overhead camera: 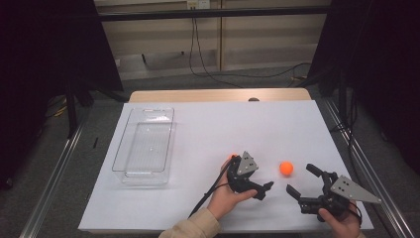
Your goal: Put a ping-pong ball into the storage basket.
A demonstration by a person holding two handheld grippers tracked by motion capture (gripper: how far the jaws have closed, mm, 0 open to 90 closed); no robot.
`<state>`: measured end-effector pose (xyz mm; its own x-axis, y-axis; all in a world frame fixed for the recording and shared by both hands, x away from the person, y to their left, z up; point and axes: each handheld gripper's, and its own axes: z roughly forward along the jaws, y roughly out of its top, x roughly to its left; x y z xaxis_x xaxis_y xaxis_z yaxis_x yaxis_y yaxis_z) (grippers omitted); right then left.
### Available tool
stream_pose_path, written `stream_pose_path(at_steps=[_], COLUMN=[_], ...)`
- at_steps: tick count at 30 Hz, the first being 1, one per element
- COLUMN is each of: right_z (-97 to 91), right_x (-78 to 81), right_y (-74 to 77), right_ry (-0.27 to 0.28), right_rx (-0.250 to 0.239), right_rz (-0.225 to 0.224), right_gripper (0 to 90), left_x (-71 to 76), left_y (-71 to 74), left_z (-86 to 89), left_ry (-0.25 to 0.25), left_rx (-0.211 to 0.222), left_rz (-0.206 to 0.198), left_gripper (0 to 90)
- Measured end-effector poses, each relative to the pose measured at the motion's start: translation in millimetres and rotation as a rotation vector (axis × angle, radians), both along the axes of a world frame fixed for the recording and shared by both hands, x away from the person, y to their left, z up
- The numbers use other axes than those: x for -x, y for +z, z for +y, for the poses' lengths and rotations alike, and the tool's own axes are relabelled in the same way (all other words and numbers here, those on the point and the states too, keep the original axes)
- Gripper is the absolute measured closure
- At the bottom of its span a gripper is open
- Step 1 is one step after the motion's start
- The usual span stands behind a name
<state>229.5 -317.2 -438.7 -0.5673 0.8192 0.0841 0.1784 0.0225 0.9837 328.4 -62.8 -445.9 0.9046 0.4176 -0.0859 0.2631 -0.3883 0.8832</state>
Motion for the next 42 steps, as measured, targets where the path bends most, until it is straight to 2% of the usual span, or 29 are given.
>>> stream_pose_path(at_steps=[2,5,12,22,25,27,34,38,42], right_z=[0.1,-0.1,-0.2,-0.3,-0.1,-0.1,0.0,0.0,0.2], right_x=[0.1,0.1,0.1,-0.1,0.0,0.0,0.1,0.1,0.3], right_y=[0.0,0.0,0.2,0.2,0.2,0.2,0.3,0.3,0.5], right_ry=[0.000,0.000,0.001,0.003,0.006,0.006,0.006,0.007,0.007], right_rx=[0.000,0.000,-0.002,-0.001,0.001,0.000,0.001,0.001,0.001], right_rz=[0.000,0.001,0.000,0.000,0.001,0.001,0.000,0.000,0.000], right_gripper=[1.9,1.8,1.9,1.9,1.9,1.8,1.9,1.9,1.9], left_x=[-0.1,-0.6,-2.5,-5.4,-6.4,-7.0,-9.0,-10.6,-11.9], left_y=[0.0,-0.7,-0.4,-3.1,-3.7,-4.5,-3.8,-1.8,-1.7], left_z=[-0.7,-2.5,-6.2,-8.2,-8.7,-9.7,-12.1,-14.5,-18.2], left_ry=[-0.017,-0.009,-0.005,0.004,0.002,0.003,0.018,0.013,0.013], left_rx=[-0.002,-0.013,-0.002,-0.017,-0.025,-0.018,-0.021,-0.030,-0.034], left_rz=[-0.006,-0.005,0.006,0.021,0.015,0.022,0.035,0.028,0.038], left_gripper=[1.8,1.7,1.8,2.8,3.1,3.4,4.1,4.1,4.1])
